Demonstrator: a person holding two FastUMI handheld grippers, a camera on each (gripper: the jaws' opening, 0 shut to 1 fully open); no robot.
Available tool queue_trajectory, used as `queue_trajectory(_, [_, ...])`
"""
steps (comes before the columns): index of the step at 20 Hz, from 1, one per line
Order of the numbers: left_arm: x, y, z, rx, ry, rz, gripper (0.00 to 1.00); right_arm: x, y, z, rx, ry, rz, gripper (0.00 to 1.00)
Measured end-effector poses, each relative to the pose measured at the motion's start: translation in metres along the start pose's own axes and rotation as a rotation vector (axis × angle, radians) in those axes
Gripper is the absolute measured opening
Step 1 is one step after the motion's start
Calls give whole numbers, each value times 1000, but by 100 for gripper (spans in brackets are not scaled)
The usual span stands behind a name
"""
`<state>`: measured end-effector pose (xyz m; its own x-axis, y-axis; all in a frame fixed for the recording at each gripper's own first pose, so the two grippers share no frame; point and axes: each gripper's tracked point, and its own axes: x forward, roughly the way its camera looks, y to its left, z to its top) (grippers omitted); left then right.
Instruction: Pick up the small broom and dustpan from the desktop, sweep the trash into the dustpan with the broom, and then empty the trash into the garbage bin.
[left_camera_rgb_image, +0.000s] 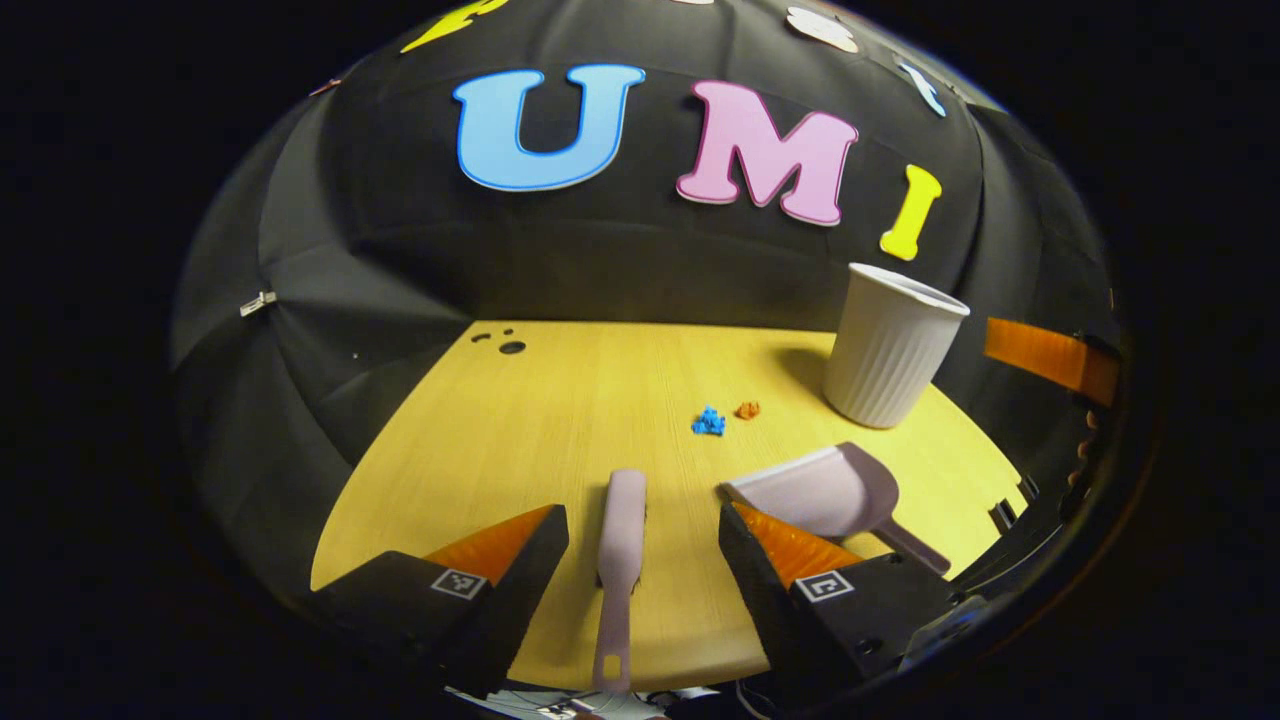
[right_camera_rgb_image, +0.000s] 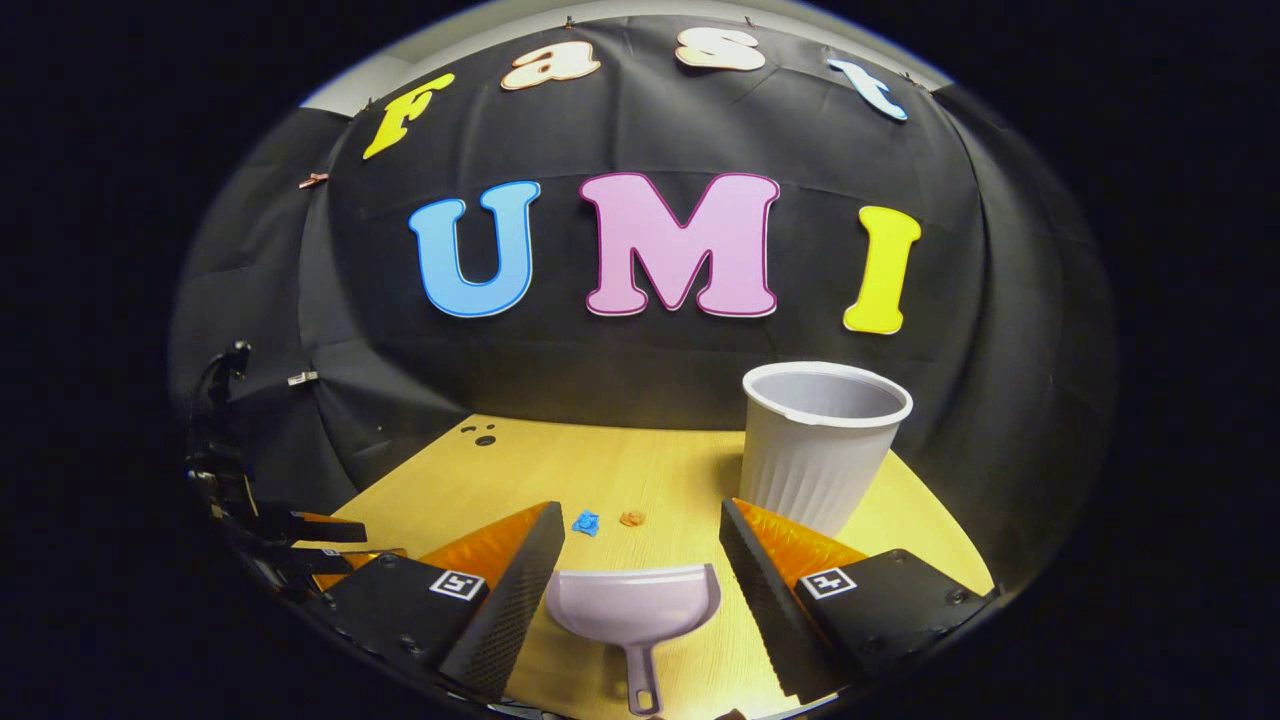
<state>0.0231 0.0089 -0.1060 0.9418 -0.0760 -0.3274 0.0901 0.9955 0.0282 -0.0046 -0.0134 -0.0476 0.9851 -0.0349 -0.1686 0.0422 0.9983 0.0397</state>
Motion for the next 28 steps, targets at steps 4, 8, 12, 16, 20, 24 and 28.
queue_trajectory(4, [25,6,-35,60,130,-3,96,-4,-5,-9,-7,28,-15,98])
queue_trajectory(8, [45,13,-69,127,289,7,96,-6,-12,-15,-9,41,-48,98])
queue_trajectory(12, [62,19,-92,129,428,6,95,-8,-23,-31,20,68,-97,98])
queue_trajectory(16, [77,21,-108,102,528,3,94,-24,-46,-42,63,78,-155,98])
queue_trajectory(20, [83,21,-119,64,581,8,87,-22,-49,-56,97,128,-182,98])
queue_trajectory(24, [86,19,-127,28,613,11,68,-21,-44,-62,105,152,-170,98])
queue_trajectory(28, [93,23,-131,75,609,28,65,-15,-35,-69,100,186,-145,98])
